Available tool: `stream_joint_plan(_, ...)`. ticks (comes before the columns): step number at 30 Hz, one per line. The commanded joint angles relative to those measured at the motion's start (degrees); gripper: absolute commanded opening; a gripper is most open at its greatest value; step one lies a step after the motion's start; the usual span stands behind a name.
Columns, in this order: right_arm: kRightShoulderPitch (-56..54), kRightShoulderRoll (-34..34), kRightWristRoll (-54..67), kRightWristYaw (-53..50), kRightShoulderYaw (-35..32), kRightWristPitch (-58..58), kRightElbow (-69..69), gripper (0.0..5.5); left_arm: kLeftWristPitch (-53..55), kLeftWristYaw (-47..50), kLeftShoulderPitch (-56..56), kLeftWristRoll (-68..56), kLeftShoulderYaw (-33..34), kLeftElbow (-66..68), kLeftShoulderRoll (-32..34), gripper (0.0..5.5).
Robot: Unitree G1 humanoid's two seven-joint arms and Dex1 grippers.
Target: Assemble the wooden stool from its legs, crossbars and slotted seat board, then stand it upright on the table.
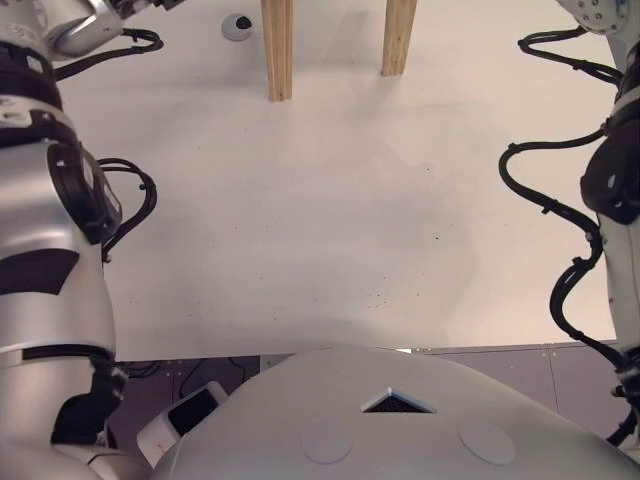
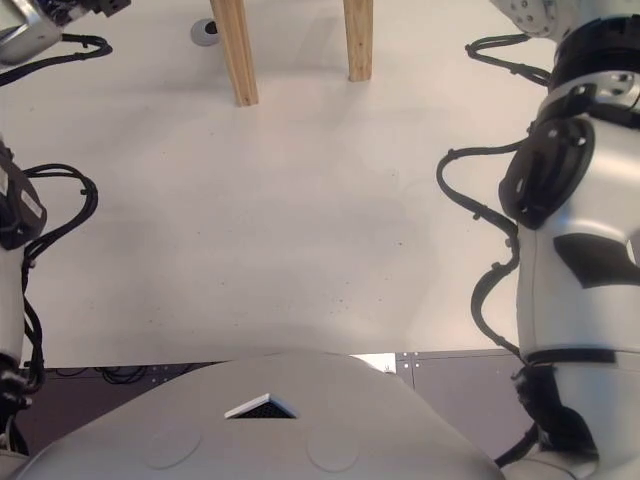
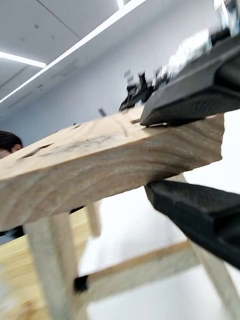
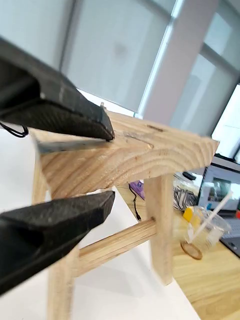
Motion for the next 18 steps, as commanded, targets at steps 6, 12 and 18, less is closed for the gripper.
stream_joint_plan(6, -0.8, 0.9, -2.6, -0.5, -12.2, -9.1, 5.3, 3.45, -15.4, 6.0, -5.7, 0.2, 18.4, 12.6, -4.4, 3.34)
stream_joint_plan(12, 5.5, -2.1, -10.3, 11.1, -9.6, -12.0, 0.5, 4.47, -20.9, 4.2, 0.5, 3.3, 22.7, 10.5, -4.7, 4.28)
stream_joint_plan(18, 31.1, 14.9, -20.2, 23.3, -3.4, -45.1, -21.4, 4.79, -65.8, 25.1, 21.7, 17.7, 19.2, -2.0, -20.0, 4.32)
